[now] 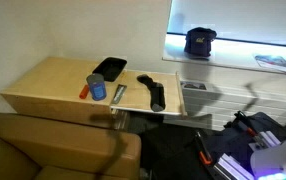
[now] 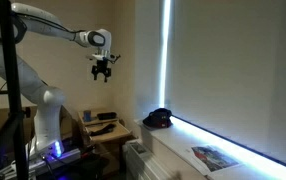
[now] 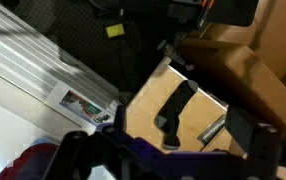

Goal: Put the sock inside the bowl and close the top compartment

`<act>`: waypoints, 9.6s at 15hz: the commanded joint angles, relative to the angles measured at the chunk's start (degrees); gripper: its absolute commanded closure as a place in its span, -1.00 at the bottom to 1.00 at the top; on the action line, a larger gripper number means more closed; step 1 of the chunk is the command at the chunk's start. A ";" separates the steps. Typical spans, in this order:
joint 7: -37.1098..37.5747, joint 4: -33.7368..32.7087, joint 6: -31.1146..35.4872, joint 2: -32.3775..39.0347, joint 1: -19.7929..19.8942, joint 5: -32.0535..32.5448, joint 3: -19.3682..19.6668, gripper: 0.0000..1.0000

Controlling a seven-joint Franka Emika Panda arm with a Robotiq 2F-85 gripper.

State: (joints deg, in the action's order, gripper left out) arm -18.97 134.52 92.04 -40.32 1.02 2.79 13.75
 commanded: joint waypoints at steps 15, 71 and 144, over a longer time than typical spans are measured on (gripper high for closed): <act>18.60 25.78 35.79 7.56 -2.02 -5.16 -12.07 -1.00; 41.99 7.92 98.64 78.55 -23.22 -19.15 -11.63 0.43; 54.46 -18.70 24.24 51.11 -16.71 11.37 -8.21 -1.00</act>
State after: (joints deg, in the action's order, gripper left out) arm 31.68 104.81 114.23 17.61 -19.90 14.60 7.58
